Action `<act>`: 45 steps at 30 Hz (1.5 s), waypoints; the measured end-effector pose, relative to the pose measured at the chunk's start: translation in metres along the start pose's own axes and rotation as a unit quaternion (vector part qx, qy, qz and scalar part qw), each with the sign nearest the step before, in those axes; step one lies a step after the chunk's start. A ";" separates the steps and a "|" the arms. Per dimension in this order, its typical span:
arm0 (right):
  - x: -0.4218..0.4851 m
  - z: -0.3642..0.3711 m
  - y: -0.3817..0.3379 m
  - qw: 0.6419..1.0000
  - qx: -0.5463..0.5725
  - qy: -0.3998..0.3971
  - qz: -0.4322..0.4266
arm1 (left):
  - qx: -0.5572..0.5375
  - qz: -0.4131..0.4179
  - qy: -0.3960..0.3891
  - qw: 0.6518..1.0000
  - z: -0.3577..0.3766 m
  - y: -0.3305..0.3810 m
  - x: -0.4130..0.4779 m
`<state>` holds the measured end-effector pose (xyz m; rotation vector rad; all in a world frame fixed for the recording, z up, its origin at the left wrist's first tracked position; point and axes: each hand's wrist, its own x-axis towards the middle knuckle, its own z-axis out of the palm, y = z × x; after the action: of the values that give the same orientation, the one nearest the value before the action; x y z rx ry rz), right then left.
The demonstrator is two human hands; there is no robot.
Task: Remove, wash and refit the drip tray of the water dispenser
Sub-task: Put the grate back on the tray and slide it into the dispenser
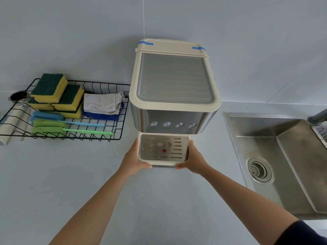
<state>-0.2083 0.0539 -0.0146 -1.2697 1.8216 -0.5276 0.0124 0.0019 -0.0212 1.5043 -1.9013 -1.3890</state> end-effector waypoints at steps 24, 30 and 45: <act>0.023 -0.011 -0.008 1.000 -0.010 -0.003 0.027 | 0.059 -0.058 -0.009 0.997 -0.006 0.009 0.027; 0.030 -0.011 -0.005 0.999 -0.025 -0.006 0.038 | 0.043 -0.041 0.006 0.998 -0.002 0.008 0.028; 0.027 -0.013 -0.007 0.998 -0.045 -0.020 0.030 | 0.061 -0.028 -0.009 0.998 -0.007 0.013 0.026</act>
<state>-0.2185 0.0254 -0.0125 -1.2716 1.8624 -0.3890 0.0007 -0.0243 -0.0147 1.6177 -2.0024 -1.3352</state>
